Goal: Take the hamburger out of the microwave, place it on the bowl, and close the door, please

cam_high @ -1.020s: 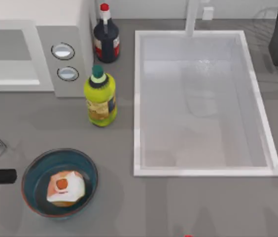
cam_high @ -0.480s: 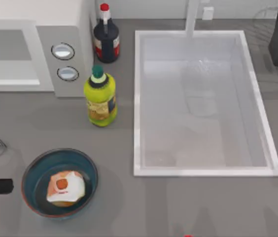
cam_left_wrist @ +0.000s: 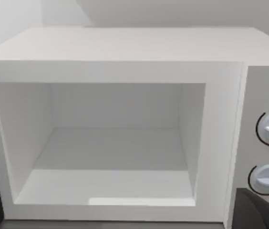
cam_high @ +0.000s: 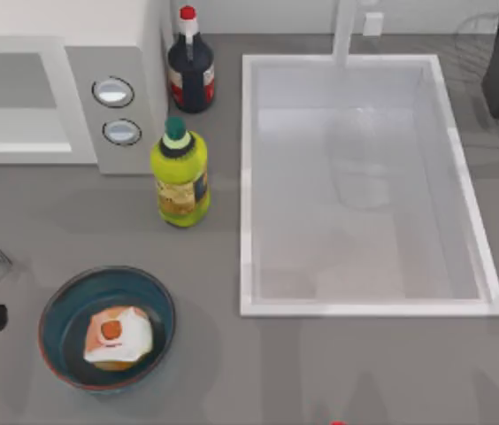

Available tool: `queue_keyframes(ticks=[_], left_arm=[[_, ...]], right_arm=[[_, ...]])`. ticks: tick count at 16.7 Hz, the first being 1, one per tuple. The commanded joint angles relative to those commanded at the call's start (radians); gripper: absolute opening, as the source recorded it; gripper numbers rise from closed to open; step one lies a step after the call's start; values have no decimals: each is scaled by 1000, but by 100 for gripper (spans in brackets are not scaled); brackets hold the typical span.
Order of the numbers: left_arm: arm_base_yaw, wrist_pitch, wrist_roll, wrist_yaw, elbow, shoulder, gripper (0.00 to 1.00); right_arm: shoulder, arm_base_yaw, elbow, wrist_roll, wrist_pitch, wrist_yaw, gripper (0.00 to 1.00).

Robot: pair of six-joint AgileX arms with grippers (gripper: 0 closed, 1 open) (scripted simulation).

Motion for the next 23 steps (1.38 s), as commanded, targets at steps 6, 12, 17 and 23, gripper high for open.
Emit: queue_keyframes(ticks=[6, 12, 17, 23], left_arm=[[12, -4, 9, 10, 9, 12, 0], [261, -94, 185, 165, 237, 294, 0], [591, -244, 419, 382, 556, 766, 0], [976, -479, 701, 656, 963, 1367, 0]], right_arm=[[0, 0, 0, 0, 0, 0, 100], [0, 0, 0, 0, 0, 0, 100], [0, 0, 0, 0, 0, 0, 100], [0, 0, 0, 0, 0, 0, 100]])
